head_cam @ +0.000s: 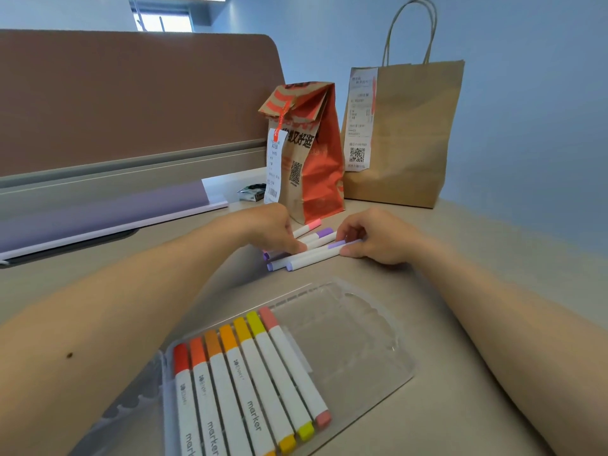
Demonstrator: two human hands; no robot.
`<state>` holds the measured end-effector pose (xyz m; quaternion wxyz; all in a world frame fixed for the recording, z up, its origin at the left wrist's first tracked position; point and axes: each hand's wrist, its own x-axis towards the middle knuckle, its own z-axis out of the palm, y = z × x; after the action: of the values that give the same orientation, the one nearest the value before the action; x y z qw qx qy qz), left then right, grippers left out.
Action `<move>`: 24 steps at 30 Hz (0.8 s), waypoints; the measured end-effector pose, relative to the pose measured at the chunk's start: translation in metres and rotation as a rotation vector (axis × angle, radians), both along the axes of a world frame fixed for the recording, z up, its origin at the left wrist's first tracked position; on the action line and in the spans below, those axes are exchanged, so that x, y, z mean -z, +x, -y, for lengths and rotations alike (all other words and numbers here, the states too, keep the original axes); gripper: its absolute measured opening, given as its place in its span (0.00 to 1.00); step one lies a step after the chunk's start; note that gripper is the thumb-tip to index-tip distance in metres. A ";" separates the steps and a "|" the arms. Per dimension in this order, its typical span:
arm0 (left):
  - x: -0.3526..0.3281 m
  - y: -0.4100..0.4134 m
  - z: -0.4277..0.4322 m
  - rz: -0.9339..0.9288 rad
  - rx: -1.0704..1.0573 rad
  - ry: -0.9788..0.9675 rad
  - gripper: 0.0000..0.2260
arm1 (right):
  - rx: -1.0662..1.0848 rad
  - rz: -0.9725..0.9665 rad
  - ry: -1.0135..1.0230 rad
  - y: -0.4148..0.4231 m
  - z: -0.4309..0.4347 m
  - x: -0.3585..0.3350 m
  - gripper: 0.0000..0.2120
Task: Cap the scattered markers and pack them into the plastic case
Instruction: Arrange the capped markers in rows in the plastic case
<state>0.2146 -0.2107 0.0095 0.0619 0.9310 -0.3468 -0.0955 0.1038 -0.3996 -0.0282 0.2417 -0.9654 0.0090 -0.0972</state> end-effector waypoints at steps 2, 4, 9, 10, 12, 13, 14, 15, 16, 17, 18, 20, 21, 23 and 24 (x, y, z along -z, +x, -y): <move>-0.001 -0.003 -0.002 0.006 -0.001 0.019 0.18 | -0.019 -0.011 0.002 -0.002 -0.001 -0.001 0.06; -0.003 -0.005 -0.004 0.021 0.003 0.038 0.17 | -0.023 -0.016 0.004 -0.005 -0.001 -0.001 0.06; -0.006 -0.010 -0.012 0.011 0.030 0.014 0.12 | -0.006 -0.018 0.022 -0.010 0.001 -0.002 0.09; -0.006 -0.011 -0.013 0.019 0.034 0.010 0.12 | 0.000 -0.013 0.022 -0.011 0.002 -0.003 0.11; -0.006 -0.013 -0.014 0.030 0.039 0.014 0.12 | 0.016 -0.009 0.022 -0.014 0.003 -0.004 0.12; -0.006 -0.014 -0.014 0.034 0.042 0.021 0.12 | 0.023 -0.012 0.023 -0.014 0.004 -0.005 0.12; -0.006 -0.014 -0.015 0.039 0.043 0.026 0.12 | 0.026 -0.017 0.023 -0.015 0.005 -0.005 0.11; -0.006 -0.015 -0.015 0.045 0.042 0.023 0.11 | 0.027 -0.024 0.021 -0.016 0.005 -0.005 0.11; -0.006 -0.016 -0.015 0.050 0.037 0.012 0.11 | 0.028 -0.032 0.019 -0.017 0.006 -0.006 0.10; -0.006 -0.017 -0.016 0.052 0.032 -0.006 0.11 | 0.030 -0.040 0.017 -0.017 0.006 -0.006 0.09; -0.007 -0.018 -0.016 0.051 0.027 -0.027 0.10 | 0.030 -0.047 0.011 -0.017 0.006 -0.007 0.08; -0.010 -0.022 -0.018 0.047 0.021 -0.076 0.09 | 0.025 -0.058 -0.016 -0.018 0.007 -0.008 0.05; -0.012 -0.025 -0.020 0.041 0.017 -0.106 0.08 | 0.019 -0.061 -0.032 -0.018 0.006 -0.008 0.04; -0.017 -0.030 -0.025 0.027 0.009 -0.189 0.05 | 0.012 -0.066 -0.057 -0.018 0.005 -0.008 0.03; -0.018 -0.031 -0.029 0.003 0.004 -0.248 0.05 | 0.011 -0.064 -0.070 -0.019 0.005 -0.008 0.03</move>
<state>0.1833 -0.1821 0.0279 0.1760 0.9157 -0.3578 -0.0506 0.0853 -0.4045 -0.0202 0.2070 -0.9758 0.0187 -0.0676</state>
